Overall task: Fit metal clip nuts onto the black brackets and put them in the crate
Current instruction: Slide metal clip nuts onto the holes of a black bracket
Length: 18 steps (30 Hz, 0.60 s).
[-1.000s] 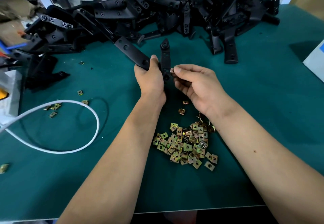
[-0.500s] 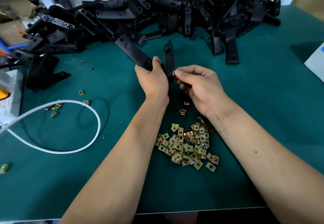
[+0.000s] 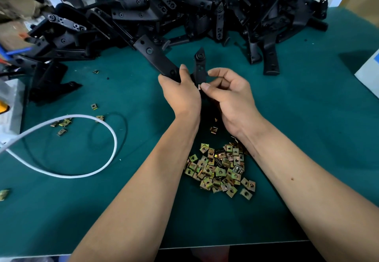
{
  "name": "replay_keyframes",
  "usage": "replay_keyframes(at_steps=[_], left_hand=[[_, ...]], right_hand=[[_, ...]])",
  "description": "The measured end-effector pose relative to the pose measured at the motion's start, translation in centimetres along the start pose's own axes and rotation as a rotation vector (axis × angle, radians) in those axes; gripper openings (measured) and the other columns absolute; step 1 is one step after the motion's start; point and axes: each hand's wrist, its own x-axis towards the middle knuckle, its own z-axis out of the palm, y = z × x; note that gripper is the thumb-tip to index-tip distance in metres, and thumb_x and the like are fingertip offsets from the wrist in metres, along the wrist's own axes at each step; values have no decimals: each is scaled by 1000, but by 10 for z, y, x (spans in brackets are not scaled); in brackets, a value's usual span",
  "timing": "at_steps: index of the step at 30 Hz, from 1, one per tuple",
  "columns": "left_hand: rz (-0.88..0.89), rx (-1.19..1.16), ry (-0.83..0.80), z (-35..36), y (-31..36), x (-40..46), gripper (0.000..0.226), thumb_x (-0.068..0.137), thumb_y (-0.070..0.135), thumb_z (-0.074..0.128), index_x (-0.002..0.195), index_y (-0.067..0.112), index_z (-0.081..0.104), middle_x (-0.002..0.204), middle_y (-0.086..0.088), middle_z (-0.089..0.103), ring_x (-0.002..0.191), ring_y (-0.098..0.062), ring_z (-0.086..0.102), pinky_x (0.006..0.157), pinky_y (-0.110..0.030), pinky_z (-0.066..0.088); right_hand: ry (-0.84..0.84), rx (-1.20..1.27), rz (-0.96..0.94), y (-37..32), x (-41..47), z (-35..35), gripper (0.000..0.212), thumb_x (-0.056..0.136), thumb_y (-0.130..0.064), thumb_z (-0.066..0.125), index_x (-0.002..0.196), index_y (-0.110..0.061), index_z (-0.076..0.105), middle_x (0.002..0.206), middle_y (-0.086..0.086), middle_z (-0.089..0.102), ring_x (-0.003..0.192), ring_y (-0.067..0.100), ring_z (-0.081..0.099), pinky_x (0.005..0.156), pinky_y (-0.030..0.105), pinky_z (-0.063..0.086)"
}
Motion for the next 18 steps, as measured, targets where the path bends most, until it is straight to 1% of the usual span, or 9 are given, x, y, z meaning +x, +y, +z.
replay_keyframes(at_steps=[2,4,7,9,10,12,14,16,18], left_hand=[[35,32,26,1,0,0,19,104,29,58,104,12,48,90,3,61,77,-11,60,70,-23,49],[66,63,43,1,-1,0,20,104,28,57,101,12,47,87,4,59,71,-5,57,60,-13,44],[127,146,25,-2,-2,3,21,103,27,58,97,12,45,82,6,55,64,-2,53,56,-10,41],[170,211,-27,-3,-2,5,22,102,26,59,95,12,44,79,7,53,61,2,52,56,-11,40],[181,230,-57,-3,-2,6,22,102,26,60,95,12,44,79,7,52,61,2,51,56,-13,40],[183,238,-84,-4,-1,8,22,101,27,61,93,14,45,80,7,52,61,1,49,58,-14,41],[158,204,-62,-7,0,12,21,101,26,61,91,17,45,82,7,53,64,-1,49,58,-11,41],[107,153,-33,-9,1,16,20,101,27,60,89,20,45,84,7,54,67,-4,49,56,-10,40],[73,124,-27,-10,2,16,21,102,27,60,88,22,45,84,7,54,68,-6,50,56,-11,40]], right_hand=[[7,-35,-2,1,2,0,29,86,3,76,111,-12,69,72,-3,63,80,13,69,84,25,56],[0,-70,-6,2,4,0,32,86,0,77,114,-11,70,70,-5,63,79,12,69,87,27,58],[-31,-219,-18,1,7,-7,33,86,-5,79,117,-12,69,71,-6,69,78,10,68,92,31,56],[-76,-347,-6,-4,12,-16,32,86,-11,82,116,-15,69,78,-3,76,78,8,70,89,31,56],[-111,-394,4,-9,14,-21,30,87,-13,82,114,-18,69,81,-2,78,77,9,71,85,30,57],[-212,-497,5,-17,17,-33,22,88,-19,82,107,-20,70,83,0,78,75,13,70,76,29,58],[-353,-724,-46,-24,19,-45,18,84,-25,85,98,-21,74,83,-4,76,76,9,68,75,29,55],[-535,-920,-62,-30,19,-53,20,78,-30,90,93,-25,78,87,-10,74,79,-1,66,74,20,50],[-659,-1005,-48,-33,17,-56,21,75,-29,92,92,-29,80,90,-14,71,85,-3,64,75,13,46]])
